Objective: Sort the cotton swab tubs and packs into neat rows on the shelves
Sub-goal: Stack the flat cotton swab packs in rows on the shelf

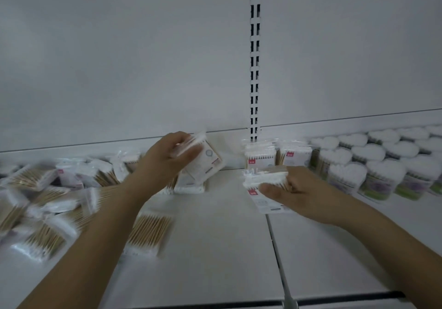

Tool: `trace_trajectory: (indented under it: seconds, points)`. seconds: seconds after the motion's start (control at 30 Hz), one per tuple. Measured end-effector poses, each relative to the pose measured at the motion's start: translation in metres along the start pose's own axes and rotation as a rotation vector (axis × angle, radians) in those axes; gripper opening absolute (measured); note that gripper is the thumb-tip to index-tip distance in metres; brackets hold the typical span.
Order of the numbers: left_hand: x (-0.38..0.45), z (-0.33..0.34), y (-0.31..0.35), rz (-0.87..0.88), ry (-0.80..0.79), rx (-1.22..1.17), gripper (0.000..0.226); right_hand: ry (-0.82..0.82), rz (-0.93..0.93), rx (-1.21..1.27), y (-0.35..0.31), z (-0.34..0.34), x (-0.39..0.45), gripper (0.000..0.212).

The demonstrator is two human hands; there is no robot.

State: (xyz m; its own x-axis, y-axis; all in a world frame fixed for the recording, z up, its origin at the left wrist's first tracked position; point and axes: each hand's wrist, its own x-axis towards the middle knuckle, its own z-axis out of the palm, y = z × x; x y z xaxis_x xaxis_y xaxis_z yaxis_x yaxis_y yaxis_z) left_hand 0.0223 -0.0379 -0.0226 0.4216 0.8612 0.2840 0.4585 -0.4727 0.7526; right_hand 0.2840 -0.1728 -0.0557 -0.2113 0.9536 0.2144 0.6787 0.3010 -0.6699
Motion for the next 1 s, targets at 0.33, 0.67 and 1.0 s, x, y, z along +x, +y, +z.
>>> trace_trajectory:
  seconds: [0.33,0.67,1.0]
  points:
    - [0.003,0.038,0.026,0.123,-0.227,0.090,0.025,0.287,0.138,-0.079,0.008,-0.044,-0.020,0.023]
    - [-0.003,0.074,0.024,0.286,-0.125,0.180,0.021,0.444,0.178,-0.123,0.014,-0.059,-0.011,0.015]
    - [0.006,0.113,0.022,0.268,-0.011,0.235,0.018,0.444,0.299,-0.513,0.034,-0.054,0.006,0.010]
